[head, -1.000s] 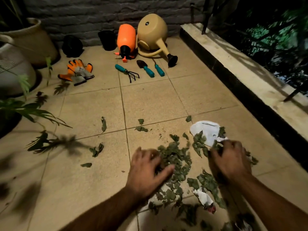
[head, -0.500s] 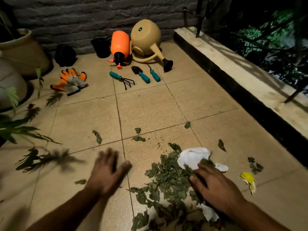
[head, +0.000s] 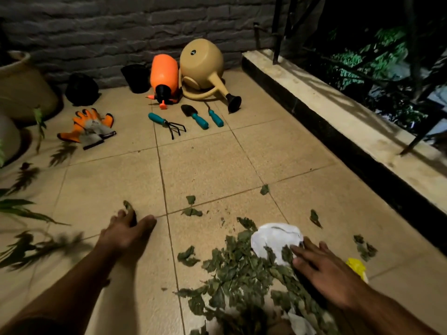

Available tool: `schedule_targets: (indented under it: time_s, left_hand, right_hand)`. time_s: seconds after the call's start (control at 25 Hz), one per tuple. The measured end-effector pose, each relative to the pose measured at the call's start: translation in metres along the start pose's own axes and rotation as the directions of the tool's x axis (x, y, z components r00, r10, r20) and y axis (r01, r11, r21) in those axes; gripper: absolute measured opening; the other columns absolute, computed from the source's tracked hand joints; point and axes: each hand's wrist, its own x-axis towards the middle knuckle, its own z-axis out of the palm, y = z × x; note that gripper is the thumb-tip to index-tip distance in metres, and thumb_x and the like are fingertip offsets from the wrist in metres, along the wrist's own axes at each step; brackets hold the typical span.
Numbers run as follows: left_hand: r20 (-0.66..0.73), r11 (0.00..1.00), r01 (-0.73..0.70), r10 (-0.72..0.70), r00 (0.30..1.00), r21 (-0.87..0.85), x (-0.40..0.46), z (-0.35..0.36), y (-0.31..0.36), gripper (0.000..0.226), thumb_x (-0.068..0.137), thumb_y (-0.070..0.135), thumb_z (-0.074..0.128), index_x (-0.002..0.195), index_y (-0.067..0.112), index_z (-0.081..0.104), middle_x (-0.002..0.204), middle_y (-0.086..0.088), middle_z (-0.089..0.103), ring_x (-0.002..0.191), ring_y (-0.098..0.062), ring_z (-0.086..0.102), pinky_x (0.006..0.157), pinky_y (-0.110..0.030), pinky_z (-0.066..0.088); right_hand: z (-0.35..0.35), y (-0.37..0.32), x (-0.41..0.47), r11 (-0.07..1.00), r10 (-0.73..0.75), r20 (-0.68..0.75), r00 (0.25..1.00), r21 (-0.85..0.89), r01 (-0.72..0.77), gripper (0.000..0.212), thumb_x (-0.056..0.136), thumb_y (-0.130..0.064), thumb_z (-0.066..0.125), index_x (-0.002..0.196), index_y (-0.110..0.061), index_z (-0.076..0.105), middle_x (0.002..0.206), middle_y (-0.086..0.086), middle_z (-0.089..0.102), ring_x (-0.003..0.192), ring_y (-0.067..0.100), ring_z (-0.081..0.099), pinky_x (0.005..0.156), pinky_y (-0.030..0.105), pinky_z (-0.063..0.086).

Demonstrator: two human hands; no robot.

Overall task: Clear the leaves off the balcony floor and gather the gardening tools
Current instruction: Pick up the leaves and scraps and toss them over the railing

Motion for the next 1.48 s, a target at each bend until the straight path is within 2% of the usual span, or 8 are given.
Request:
schedule_targets:
  time_s: [0.2, 0.36, 0.52, 0.76, 0.88, 1.0, 1.16, 1.48]
  left_hand:
    - [-0.063, 0.862, -0.468, 0.487, 0.871, 0.194, -0.062, 0.071, 0.068, 0.074, 0.094, 0.077, 0.014, 0.146, 0.034, 0.042, 0.154, 0.008, 0.040, 0.138, -0.017, 0.037, 0.117, -0.039, 0.028]
    - [-0.222, 0.922, -0.368, 0.386, 0.895, 0.120, -0.030, 0.073, 0.109, 0.062, 0.091, 0.077, 0.030, 0.129, 0.031, 0.048, 0.141, -0.002, 0.046, 0.124, -0.017, 0.043, 0.109, -0.043, 0.040]
    - [0.070, 0.931, -0.328, 0.321, 0.945, 0.161, -0.010, 0.074, 0.122, 0.099, 0.081, 0.090, 0.019, 0.159, 0.030, 0.011, 0.168, -0.001, -0.001, 0.153, -0.028, 0.001, 0.122, -0.051, 0.007]
    - [0.218, 0.847, -0.528, 0.504, 0.835, 0.062, -0.121, 0.111, 0.140, 0.078, 0.090, 0.081, 0.016, 0.156, 0.040, 0.014, 0.160, 0.021, -0.004, 0.147, -0.003, -0.005, 0.121, -0.038, -0.008]
    - [0.110, 0.779, -0.625, 0.617, 0.779, 0.059, -0.141, 0.099, 0.145, 0.061, 0.094, 0.076, 0.023, 0.144, 0.045, 0.041, 0.150, 0.025, 0.035, 0.136, 0.003, 0.027, 0.125, -0.041, 0.013]
    - [0.098, 0.918, -0.363, 0.351, 0.931, 0.159, -0.083, 0.075, 0.140, 0.083, 0.082, 0.082, 0.037, 0.154, 0.041, 0.027, 0.163, 0.007, 0.021, 0.147, -0.023, 0.023, 0.120, -0.050, 0.024]
    - [0.414, 0.881, -0.318, 0.158, 0.897, 0.351, -0.041, 0.068, 0.130, 0.106, 0.073, 0.078, 0.059, 0.158, 0.039, 0.010, 0.168, 0.000, -0.003, 0.151, -0.041, 0.000, 0.120, -0.056, 0.021]
    - [0.466, 0.857, -0.360, 0.165, 0.869, 0.370, -0.043, 0.077, 0.130, 0.106, 0.085, 0.058, 0.066, 0.157, 0.037, -0.010, 0.164, 0.002, -0.024, 0.148, -0.047, -0.018, 0.116, -0.068, 0.017]
  right_hand:
    - [0.001, -0.002, 0.001, 1.000, -0.020, 0.038, 0.999, 0.025, 0.019, 0.043, 0.100, -0.062, 0.038, 0.142, -0.057, 0.040, 0.167, -0.014, 0.003, 0.155, 0.025, -0.007, 0.125, 0.048, 0.006]
    - [-0.001, 0.001, 0.003, 0.991, -0.064, 0.008, 0.998, 0.116, 0.063, 0.024, 0.094, -0.068, 0.043, 0.112, -0.062, 0.057, 0.162, -0.009, 0.030, 0.155, 0.022, 0.003, 0.125, 0.046, 0.008]
    - [0.003, -0.010, -0.004, 0.994, -0.038, -0.021, 0.999, 0.100, 0.040, 0.018, 0.101, -0.054, 0.043, 0.113, -0.063, 0.054, 0.167, -0.010, 0.011, 0.155, 0.030, -0.006, 0.124, 0.055, 0.005]
    - [-0.001, -0.011, -0.006, 0.999, -0.007, 0.040, 0.999, 0.054, 0.005, 0.033, 0.104, -0.047, 0.043, 0.135, -0.054, 0.051, 0.168, -0.007, 0.003, 0.154, 0.033, -0.011, 0.122, 0.057, 0.002]
    - [-0.010, -0.022, -0.009, 0.982, 0.027, -0.034, 0.999, 0.186, -0.020, 0.022, 0.098, -0.031, 0.051, 0.104, -0.049, 0.064, 0.148, -0.013, 0.048, 0.147, 0.031, 0.031, 0.120, 0.047, 0.028]
    - [-0.034, -0.036, 0.002, 0.985, 0.112, -0.196, 0.974, 0.151, -0.083, 0.006, 0.089, -0.026, 0.053, 0.086, -0.031, 0.055, 0.086, -0.007, 0.067, 0.084, 0.020, 0.065, 0.078, 0.035, 0.055]
    - [-0.057, -0.063, 0.053, 0.993, 0.117, -0.324, 0.939, 0.043, -0.109, 0.027, 0.091, -0.029, 0.058, 0.118, -0.028, 0.059, 0.121, 0.002, 0.062, 0.103, 0.023, 0.062, 0.087, 0.036, 0.053]
    - [-0.036, -0.105, 0.132, 0.995, 0.011, -0.063, 0.998, -0.102, -0.018, 0.088, 0.090, -0.020, 0.055, 0.161, -0.033, 0.004, 0.168, -0.003, -0.016, 0.155, 0.024, -0.011, 0.121, 0.062, 0.005]
